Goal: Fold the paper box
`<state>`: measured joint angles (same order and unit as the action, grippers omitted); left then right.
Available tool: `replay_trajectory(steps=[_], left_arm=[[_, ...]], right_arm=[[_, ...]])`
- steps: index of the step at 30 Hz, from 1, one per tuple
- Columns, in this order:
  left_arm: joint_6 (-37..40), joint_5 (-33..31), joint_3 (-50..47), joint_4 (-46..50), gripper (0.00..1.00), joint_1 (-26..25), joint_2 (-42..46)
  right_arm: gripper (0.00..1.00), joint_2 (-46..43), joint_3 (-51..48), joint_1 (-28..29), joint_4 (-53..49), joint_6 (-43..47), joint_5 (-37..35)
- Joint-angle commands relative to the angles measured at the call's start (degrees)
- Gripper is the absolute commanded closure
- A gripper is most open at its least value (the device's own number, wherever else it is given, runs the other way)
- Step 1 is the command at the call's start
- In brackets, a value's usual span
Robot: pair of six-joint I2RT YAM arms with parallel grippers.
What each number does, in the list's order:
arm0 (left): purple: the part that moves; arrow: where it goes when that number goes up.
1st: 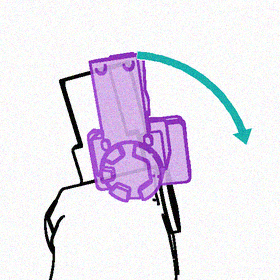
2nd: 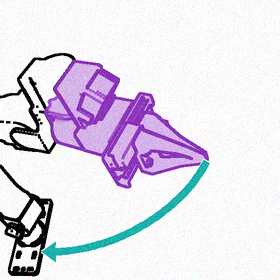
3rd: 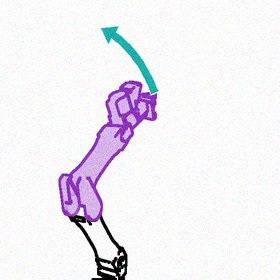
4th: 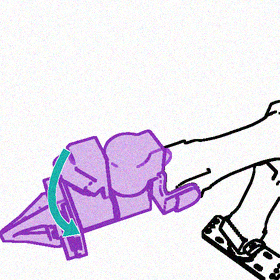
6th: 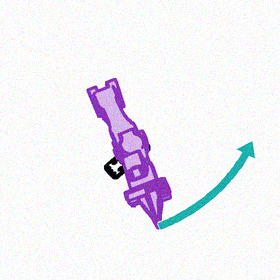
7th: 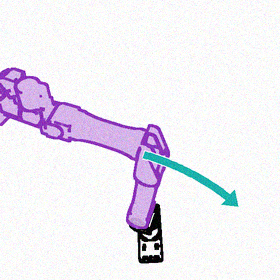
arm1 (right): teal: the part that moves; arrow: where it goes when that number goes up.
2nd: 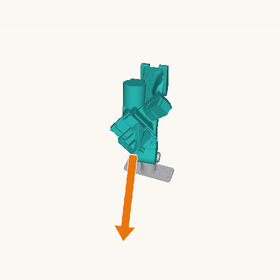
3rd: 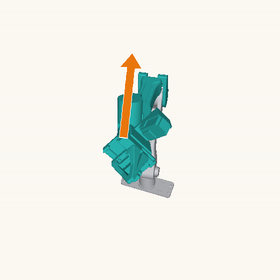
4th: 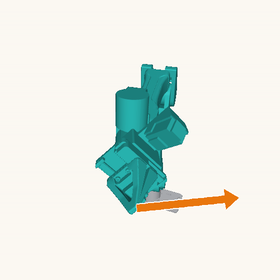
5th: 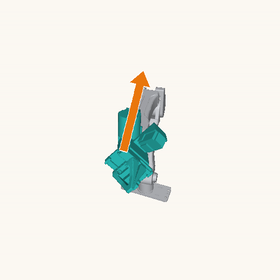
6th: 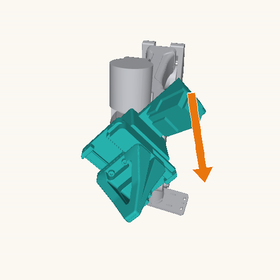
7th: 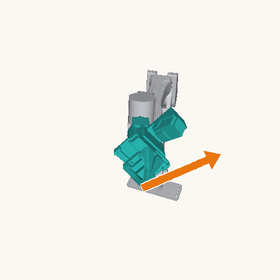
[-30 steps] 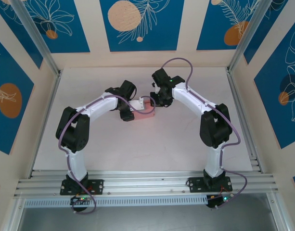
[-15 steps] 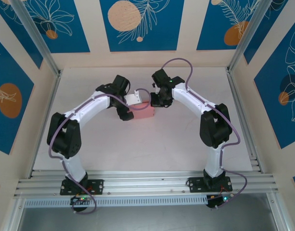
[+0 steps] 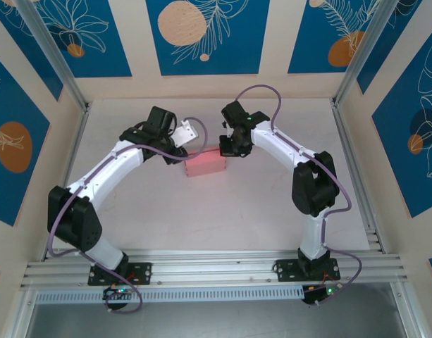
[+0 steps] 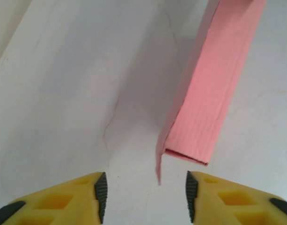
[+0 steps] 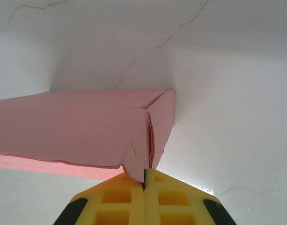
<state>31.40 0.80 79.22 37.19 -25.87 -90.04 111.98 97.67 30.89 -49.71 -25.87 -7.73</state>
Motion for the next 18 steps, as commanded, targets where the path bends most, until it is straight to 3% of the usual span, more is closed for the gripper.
replay_trajectory(steps=[1,3,5,18], left_arm=[[-6.9,-2.4,0.5,4.8,0.56,1.1,0.0],[-8.4,-2.0,-0.4,5.7,0.59,1.1,0.2],[-9.8,-3.9,-2.0,4.7,0.69,1.1,0.2],[-10.3,2.9,-2.5,3.1,0.68,1.1,-2.8]], right_arm=[[1.0,1.5,1.2,0.6,-2.8,0.1,-0.5],[1.0,1.6,1.4,0.7,-2.8,0.1,-0.4],[1.0,1.7,1.4,0.7,-2.8,0.2,-0.3],[1.0,2.5,2.6,1.0,-3.4,0.2,-0.3]])
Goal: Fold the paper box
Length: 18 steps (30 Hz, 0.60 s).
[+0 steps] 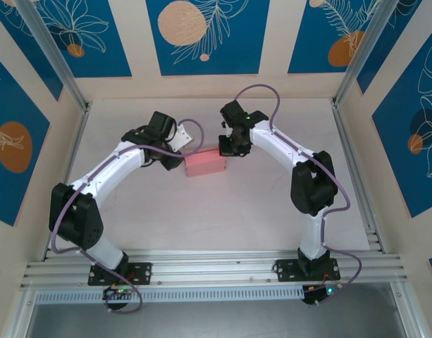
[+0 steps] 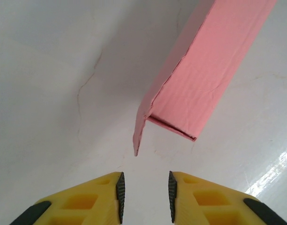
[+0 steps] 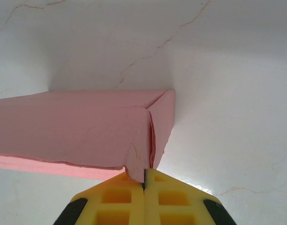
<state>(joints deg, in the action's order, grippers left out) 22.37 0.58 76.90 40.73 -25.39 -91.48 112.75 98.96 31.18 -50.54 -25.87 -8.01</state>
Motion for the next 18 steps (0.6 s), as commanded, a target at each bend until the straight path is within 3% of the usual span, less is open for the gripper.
replay_trajectory(steps=[1,7,12,18], left_arm=[[-1.4,3.5,-0.2,-0.4,0.68,0.6,-1.8],[-2.1,3.8,0.1,-0.7,0.68,0.7,-4.0],[-3.6,0.2,0.6,-1.8,0.74,0.7,-4.7],[-3.9,-1.7,0.4,-2.6,0.65,0.7,-3.6]], right_arm=[[1.0,1.7,1.3,0.6,-2.6,0.3,0.0],[1.0,2.0,1.5,0.7,-2.7,0.4,0.1],[1.0,2.1,1.6,0.7,-2.7,0.4,0.4],[1.0,2.2,1.7,0.7,-2.7,0.4,0.4]])
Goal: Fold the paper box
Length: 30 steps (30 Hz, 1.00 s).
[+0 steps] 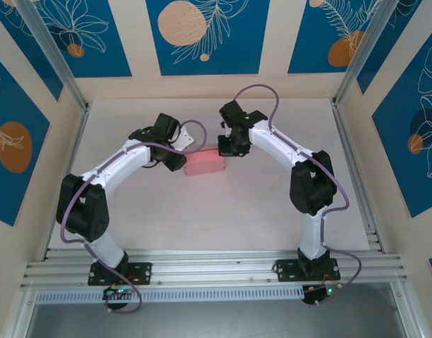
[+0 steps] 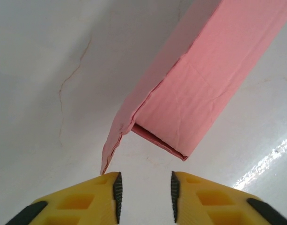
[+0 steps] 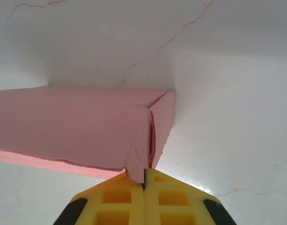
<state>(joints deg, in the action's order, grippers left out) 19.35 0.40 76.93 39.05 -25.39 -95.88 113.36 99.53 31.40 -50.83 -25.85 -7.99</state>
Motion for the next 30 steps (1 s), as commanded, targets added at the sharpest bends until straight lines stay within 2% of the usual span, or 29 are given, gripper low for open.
replay_trajectory(steps=[1,3,4,5,6,10,20,28,30], left_arm=[[-1.0,-2.2,0.2,-1.2,0.65,0.7,1.0],[-1.2,-4.4,0.2,-1.5,0.64,0.7,1.2],[-1.3,-5.2,0.2,-1.7,0.59,0.8,1.3],[-1.3,-5.9,0.1,-1.9,0.49,0.7,1.6],[-1.2,-6.4,0.2,-2.0,0.47,0.8,1.8],[-0.9,-6.5,1.0,-2.0,0.47,1.1,2.1],[0.1,-1.9,4.1,-1.9,0.66,2.0,-1.5],[-0.2,-1.1,4.6,-0.7,0.79,2.0,-2.9],[-0.5,-1.1,4.6,-0.6,0.86,2.0,-2.8]], right_arm=[[1.0,1.6,1.2,0.5,-2.4,0.4,0.4],[1.0,1.6,1.1,0.6,-2.3,0.3,0.3],[1.0,1.6,1.1,0.5,-2.3,0.4,0.3],[1.0,1.6,1.1,0.5,-2.3,0.3,0.4],[1.0,1.6,1.1,0.5,-2.4,0.4,0.3],[1.0,1.6,1.2,0.5,-2.5,0.4,0.3],[1.0,1.6,1.3,0.8,-2.5,0.4,0.3],[1.0,1.6,1.7,1.0,-2.5,0.6,0.2],[1.0,1.5,1.7,1.0,-2.5,0.7,0.3]])
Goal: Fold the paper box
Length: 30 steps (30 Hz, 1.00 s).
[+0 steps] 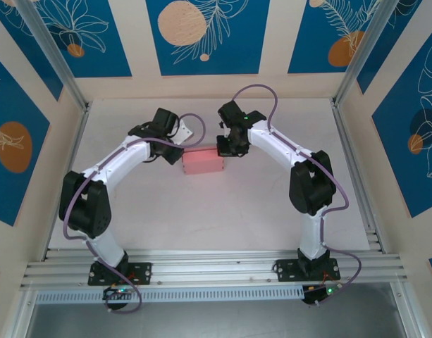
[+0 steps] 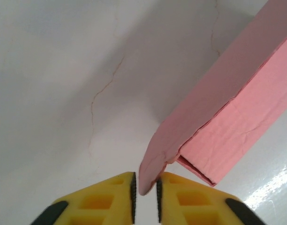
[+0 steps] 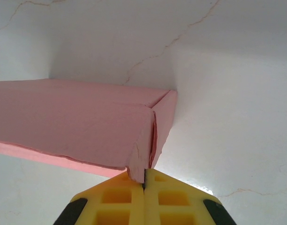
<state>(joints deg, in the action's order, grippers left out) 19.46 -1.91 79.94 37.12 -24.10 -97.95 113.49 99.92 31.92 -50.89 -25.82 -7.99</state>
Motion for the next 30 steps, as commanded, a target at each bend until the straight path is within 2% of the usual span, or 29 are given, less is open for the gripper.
replay_trajectory(steps=[1,3,8,14,22,26,30], left_arm=[[-0.8,1.4,1.7,1.3,0.9,0.7,-0.7],[-1.9,2.3,2.1,1.4,0.95,0.7,-0.6],[-5.9,4.3,3.4,1.6,1.0,0.7,-0.5],[-10.9,7.5,4.7,3.5,1.0,0.9,-0.7],[-18.3,18.8,5.8,3.3,1.0,3.6,-1.1],[-19.1,18.7,5.3,3.5,1.0,4.1,-0.6],[-18.8,18.6,4.2,3.4,1.0,4.2,-0.6]], right_arm=[[1.0,1.5,1.3,0.5,-2.5,0.7,0.3],[1.0,1.3,1.3,0.6,-2.5,0.7,0.2],[1.0,1.5,1.4,0.9,-2.4,0.7,-0.1],[1.0,2.1,1.9,1.7,-3.0,1.1,-1.5],[1.0,3.0,2.8,2.4,-3.7,1.3,-3.3],[1.0,3.0,2.9,2.8,-3.8,1.2,-3.6],[0.86,2.6,2.8,2.9,-2.8,0.8,-2.6]])
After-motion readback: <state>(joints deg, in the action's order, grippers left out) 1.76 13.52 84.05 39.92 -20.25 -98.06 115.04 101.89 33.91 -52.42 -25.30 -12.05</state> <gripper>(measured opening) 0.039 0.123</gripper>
